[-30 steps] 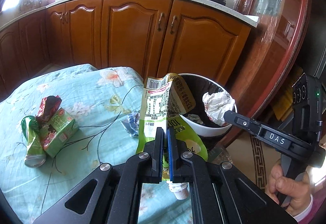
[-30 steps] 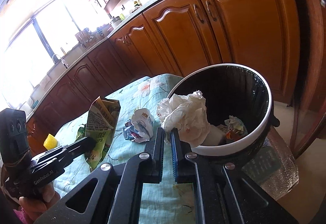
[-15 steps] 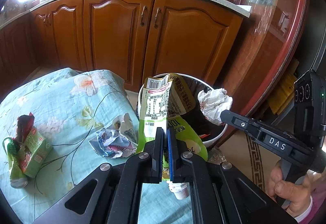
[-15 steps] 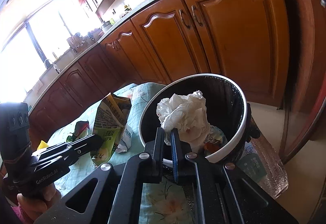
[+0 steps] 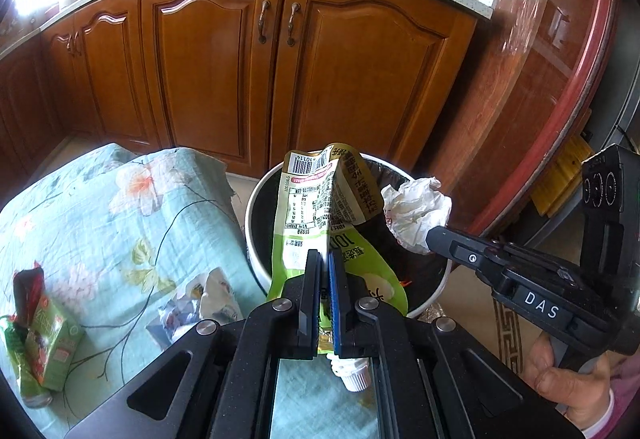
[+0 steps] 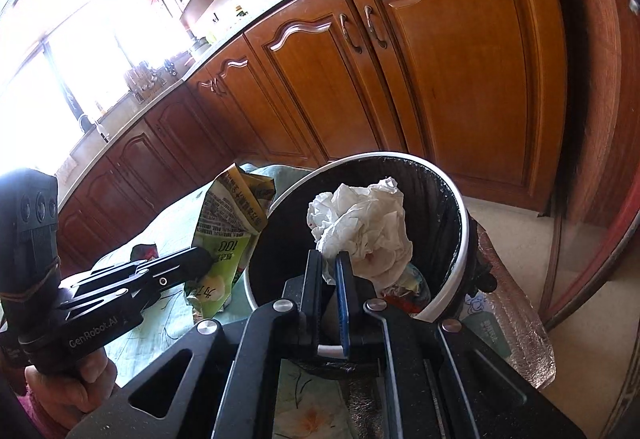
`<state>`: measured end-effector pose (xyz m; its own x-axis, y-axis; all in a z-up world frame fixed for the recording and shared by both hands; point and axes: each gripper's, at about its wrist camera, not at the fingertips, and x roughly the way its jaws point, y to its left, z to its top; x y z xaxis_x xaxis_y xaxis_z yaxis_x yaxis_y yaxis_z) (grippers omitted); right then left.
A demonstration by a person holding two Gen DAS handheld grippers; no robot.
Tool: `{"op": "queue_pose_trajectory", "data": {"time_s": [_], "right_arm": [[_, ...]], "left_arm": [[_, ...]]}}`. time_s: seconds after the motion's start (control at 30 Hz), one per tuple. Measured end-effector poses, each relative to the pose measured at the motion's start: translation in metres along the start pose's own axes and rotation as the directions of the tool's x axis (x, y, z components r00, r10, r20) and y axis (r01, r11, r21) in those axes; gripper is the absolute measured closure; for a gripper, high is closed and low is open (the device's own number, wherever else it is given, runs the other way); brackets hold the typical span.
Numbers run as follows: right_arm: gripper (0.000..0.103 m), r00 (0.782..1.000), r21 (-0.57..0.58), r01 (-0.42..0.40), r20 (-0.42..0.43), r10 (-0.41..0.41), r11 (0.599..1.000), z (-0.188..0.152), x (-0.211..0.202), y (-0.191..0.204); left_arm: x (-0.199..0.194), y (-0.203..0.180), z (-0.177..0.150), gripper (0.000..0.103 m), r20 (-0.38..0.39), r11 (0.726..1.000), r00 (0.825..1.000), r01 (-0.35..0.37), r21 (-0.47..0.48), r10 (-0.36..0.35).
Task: Collect trash
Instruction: 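Carry the pouch and tissue over the trash bin and open both tools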
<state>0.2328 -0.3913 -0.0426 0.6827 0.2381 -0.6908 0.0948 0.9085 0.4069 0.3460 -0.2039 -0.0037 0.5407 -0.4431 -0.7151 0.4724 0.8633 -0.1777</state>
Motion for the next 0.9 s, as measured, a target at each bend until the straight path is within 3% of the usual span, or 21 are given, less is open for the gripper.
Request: {"op": "queue_pose_trajectory", "data": {"time_s": [0.53,0.63,0.7,0.83,0.9], "right_arm": [[0.095,0.998,0.004,0.032,-0.050,-0.032,0.999,0.012,0.018,-0.012],[0.090,0.998,0.004,0.038,-0.058,-0.038,0.999,0.012,0.020,-0.015],[0.086,0.997,0.015,0.041,-0.059,-0.040,0.999,0.012,0.019,-0.017],[0.065,0.999,0.037,0.038,-0.039,-0.037,0.999,0.010,0.012,-0.020],[0.059,0.999,0.049,0.029,-0.027,-0.028,0.998,0.007,0.007,-0.020]], "left_arm": [[0.055,-0.007,0.021,0.100,-0.072,1.000,0.997,0.013,0.012,-0.012],[0.058,-0.005,0.022,0.090,-0.082,1.000,0.996,0.023,-0.010,-0.024],[0.053,-0.003,0.021,0.076,-0.059,0.999,0.998,0.025,-0.020,-0.026],[0.037,0.000,0.015,0.074,-0.028,0.999,0.999,0.024,-0.024,-0.025],[0.027,0.003,0.008,0.068,-0.008,0.999,1.000,0.021,-0.033,-0.021]]}}
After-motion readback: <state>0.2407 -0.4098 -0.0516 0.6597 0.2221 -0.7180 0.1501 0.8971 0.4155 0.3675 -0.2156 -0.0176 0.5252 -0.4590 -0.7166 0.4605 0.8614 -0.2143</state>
